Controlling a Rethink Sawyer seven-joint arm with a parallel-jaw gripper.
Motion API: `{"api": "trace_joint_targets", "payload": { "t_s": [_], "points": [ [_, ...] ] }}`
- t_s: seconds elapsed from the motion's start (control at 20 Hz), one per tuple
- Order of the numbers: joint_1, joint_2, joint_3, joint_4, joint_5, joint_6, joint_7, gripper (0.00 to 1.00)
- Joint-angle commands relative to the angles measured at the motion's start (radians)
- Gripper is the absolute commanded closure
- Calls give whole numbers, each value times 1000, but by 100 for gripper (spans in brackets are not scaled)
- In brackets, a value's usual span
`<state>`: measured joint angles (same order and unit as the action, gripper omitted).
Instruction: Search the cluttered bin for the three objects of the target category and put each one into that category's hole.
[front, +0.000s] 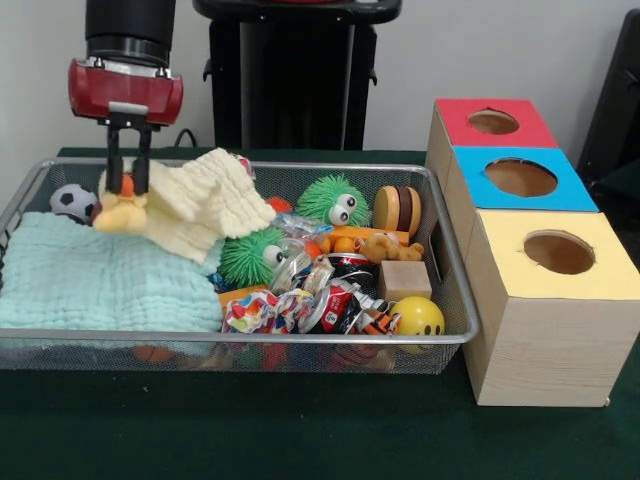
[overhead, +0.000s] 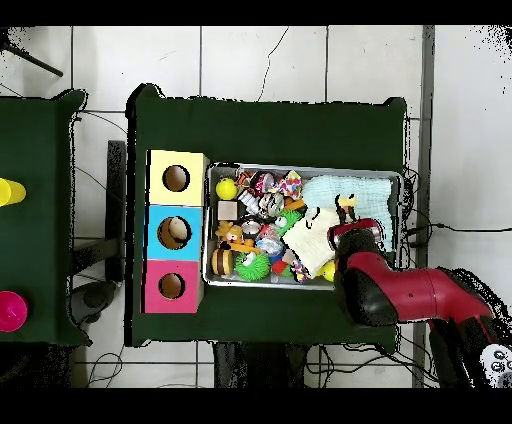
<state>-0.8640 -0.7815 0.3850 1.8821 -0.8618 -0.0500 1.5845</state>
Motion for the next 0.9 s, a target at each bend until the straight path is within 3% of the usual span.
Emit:
{"api": "trace_joint_targets", "payload": {
  "t_s": [0.05, 0.55, 0.9],
  "points": [
    [-17, 43, 124, -15, 4, 94, 36, 0],
    [17, 59, 52, -2, 32, 49, 108, 0],
    [11, 41, 70, 2, 16, 16, 100, 0]
  ]
}}
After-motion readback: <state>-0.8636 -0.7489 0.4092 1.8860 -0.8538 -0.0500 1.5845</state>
